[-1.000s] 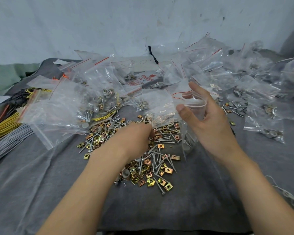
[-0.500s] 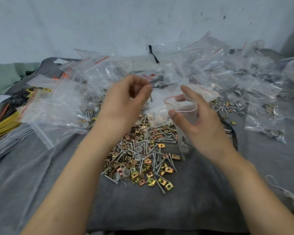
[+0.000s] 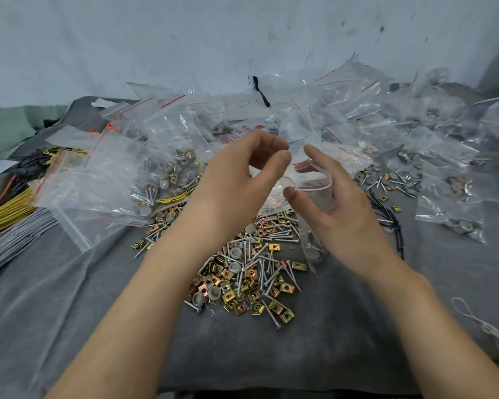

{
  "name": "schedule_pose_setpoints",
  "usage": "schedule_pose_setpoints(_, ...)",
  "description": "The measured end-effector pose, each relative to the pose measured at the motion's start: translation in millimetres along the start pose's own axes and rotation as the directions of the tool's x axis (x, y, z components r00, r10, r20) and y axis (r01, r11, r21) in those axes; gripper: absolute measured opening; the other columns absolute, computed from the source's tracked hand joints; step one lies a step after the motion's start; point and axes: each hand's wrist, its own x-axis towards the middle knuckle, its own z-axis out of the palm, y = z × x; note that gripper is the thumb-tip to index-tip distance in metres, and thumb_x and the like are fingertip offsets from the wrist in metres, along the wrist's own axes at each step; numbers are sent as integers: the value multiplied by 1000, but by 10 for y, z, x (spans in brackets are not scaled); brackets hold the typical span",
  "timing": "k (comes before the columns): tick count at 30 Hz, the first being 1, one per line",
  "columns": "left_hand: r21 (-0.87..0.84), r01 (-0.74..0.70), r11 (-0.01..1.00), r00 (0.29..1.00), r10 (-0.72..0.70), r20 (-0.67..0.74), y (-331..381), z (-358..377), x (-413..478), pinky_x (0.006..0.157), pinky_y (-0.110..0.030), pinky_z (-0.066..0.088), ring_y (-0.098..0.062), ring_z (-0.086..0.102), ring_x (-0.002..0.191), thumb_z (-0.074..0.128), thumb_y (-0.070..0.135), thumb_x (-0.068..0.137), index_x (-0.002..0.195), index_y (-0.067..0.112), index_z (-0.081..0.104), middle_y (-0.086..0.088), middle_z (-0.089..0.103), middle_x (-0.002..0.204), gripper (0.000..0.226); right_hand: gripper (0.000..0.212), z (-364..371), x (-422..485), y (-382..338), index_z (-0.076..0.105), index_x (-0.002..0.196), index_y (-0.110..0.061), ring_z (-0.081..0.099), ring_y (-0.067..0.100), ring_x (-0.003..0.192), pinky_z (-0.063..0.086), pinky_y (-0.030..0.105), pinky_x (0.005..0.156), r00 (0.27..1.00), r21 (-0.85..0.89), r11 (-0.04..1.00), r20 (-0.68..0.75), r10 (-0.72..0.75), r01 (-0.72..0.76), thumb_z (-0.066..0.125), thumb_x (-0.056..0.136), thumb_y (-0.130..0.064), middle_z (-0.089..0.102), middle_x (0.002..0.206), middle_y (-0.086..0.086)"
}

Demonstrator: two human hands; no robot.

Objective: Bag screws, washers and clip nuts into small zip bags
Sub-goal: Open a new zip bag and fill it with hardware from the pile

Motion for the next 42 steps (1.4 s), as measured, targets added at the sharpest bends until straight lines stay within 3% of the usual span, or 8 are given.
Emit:
schedule_pose_setpoints(8,45,78,996,997,-77,-21,-221,-91,38,68,-7,43,2,59,85,57,31,99,109,28,64,12,66,95,13,68,-38,10,-4,40,149,-41,36,-30,119,24,-7,91,998,34,999,-51,30,-28,62,88,-60,49,128,-36)
schedule_pose_setpoints(16,312,214,926,943,-279,181,-591,-175,-56,75,-20,48,3,58,90,51,40,100,114,31,58,18,61,98,19,66,-187,26,-32,44,149,-36,45,-11,131,33,-1,98,979,118,991,-185,84,-63,62,90,-59,51,138,-31)
schedule_pose_setpoints(20,333,220,917,938,-292,185,-625,-159,-65,69,-14,41,7,56,88,51,41,100,111,33,57,23,59,95,15,58,-197,1,-58,45,146,-40,49,-20,118,39,-2,84,973,84,996,-228,31,-12,63,93,-57,56,120,-44)
schedule_pose_setpoints(25,372,215,903,934,-301,190,-644,-125,-93,65,-14,40,6,56,86,50,41,100,112,30,59,20,60,95,19,64,-183,-14,-11,43,149,-39,44,-12,130,36,16,110,983,69,996,-168,71,-60,60,92,-60,55,129,-36)
schedule_pose_setpoints(28,425,207,881,920,-324,222,-663,-126,-100,71,-19,44,3,57,88,49,39,100,115,28,60,14,63,99,21,62,-185,-13,-17,43,148,-40,39,-21,128,31,1,102,982,67,997,-179,50,-39,60,92,-62,49,122,-49)
schedule_pose_setpoints(32,510,160,845,909,-328,257,-666,-129,-102,77,-28,49,-8,62,87,52,31,100,115,25,63,7,66,102,19,67,-187,-9,22,40,151,-37,39,-16,131,31,10,107,987,73,995,-138,78,-68,62,91,-58,51,131,-39)
schedule_pose_setpoints(35,637,92,765,887,-354,297,-690,-137,-109,92,-35,47,-20,56,106,52,31,100,119,24,62,2,65,116,23,68,-182,-6,42,39,152,-37,40,-17,129,29,1,102,989,53,998,-140,48,-41,62,92,-60,52,130,-38)
schedule_pose_setpoints(42,766,-6,643,850,-400,343,-713,-60,-139,113,-46,31,-26,35,134,38,31,104,145,27,42,-1,47,144,42,75,-104,-23,71,28,152,-49,42,-6,133,30,16,106,995,42,996,-70,78,-75,65,87,-59,51,141,-18)
